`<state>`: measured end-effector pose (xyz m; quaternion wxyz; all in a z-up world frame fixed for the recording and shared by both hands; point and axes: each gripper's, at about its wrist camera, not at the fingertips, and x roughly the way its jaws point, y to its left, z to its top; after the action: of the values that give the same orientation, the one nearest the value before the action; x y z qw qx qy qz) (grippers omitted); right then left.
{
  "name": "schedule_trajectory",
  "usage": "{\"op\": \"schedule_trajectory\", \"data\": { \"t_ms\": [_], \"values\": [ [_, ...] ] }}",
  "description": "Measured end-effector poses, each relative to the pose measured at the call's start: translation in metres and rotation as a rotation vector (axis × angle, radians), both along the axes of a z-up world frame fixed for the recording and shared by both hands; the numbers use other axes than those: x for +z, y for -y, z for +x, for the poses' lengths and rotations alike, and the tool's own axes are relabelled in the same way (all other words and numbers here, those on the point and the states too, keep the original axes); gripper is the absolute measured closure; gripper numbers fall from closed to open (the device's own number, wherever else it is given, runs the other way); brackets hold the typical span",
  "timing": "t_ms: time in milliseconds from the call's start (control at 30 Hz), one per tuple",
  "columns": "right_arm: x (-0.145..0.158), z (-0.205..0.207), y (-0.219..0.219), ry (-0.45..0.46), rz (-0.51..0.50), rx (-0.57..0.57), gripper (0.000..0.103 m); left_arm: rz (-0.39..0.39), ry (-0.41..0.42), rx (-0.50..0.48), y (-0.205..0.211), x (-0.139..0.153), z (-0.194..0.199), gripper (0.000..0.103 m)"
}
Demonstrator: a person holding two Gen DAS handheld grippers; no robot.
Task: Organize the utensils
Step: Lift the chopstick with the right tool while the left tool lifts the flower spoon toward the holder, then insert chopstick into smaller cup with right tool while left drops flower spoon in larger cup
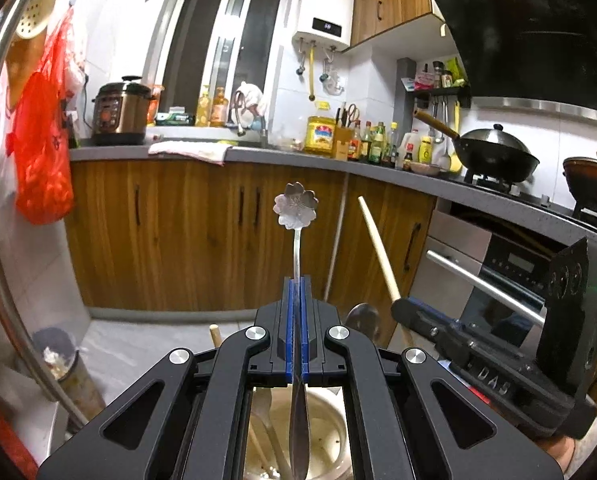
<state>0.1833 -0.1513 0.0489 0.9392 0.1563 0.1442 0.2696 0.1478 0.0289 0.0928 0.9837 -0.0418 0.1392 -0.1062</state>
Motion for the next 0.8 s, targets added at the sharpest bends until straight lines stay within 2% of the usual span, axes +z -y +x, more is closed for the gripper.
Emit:
{"op": "schedule_trajectory", "data": {
  "t_ms": [200, 433, 600, 800],
  "values": [
    [-0.01, -0.006, -0.014, 0.044, -0.057, 0.001, 0.098, 0.006, 0.042, -0.009, 0.003, -0.007, -0.002, 0.1],
    [-0.024, -0.015, -0.027, 0.097, -0.145, -0.025, 0.098, 0.079, 0.063, 0.01, 0.015, -0.022, -0.008, 0.1],
    [-0.029, -0.02, -0.027, 0.103, -0.165, -0.025, 0.098, 0.095, 0.029, 0.0, 0.016, -0.035, -0.012, 0.1],
    [-0.035, -0.026, -0.012, 0.066, -0.152, -0.033, 0.098, 0.089, -0.035, -0.013, 0.011, -0.047, -0.022, 0.1]
  ]
}}
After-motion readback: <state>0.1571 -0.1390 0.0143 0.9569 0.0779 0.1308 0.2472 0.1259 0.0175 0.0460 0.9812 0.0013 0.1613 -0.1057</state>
